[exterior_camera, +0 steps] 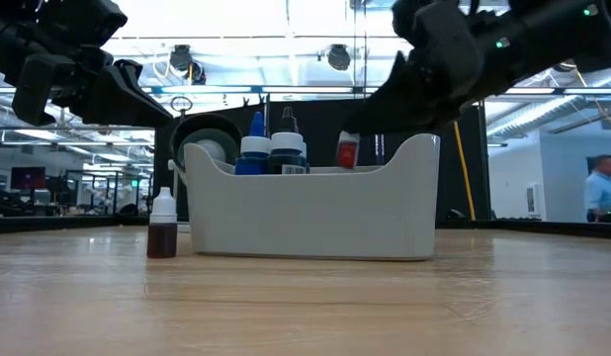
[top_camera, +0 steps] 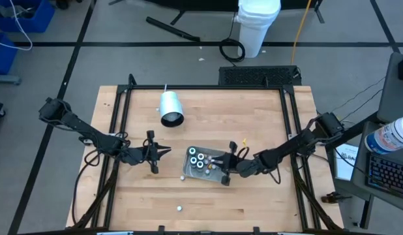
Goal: Pick & Place food coloring
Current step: Put the red food coloring bottle into the gray bin
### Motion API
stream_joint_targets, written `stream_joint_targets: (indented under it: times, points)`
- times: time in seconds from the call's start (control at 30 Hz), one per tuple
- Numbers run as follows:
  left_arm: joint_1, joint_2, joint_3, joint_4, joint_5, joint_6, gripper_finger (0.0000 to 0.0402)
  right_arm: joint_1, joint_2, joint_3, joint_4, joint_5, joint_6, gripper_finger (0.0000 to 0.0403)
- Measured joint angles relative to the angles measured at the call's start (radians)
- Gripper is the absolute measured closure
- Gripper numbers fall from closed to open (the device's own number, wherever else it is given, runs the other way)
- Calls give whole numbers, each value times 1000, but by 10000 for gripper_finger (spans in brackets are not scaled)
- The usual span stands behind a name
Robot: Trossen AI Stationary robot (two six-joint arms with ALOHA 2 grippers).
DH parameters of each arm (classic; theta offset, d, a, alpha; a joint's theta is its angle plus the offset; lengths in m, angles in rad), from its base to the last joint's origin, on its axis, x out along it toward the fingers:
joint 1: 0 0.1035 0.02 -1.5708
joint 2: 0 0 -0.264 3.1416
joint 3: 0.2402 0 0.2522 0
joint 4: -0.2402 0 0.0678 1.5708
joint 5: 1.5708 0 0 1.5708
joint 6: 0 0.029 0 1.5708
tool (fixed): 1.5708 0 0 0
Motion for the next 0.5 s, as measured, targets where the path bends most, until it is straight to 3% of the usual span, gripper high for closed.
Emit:
stream_joint_targets:
  times: [0.23,0.5]
  points:
    - [0,0,0,-1,0,6,364,-16,87,153,-244,24,40,357]
    - [0,0,0,-1,0,6,364,-25,104,171,-281,27,81,357]
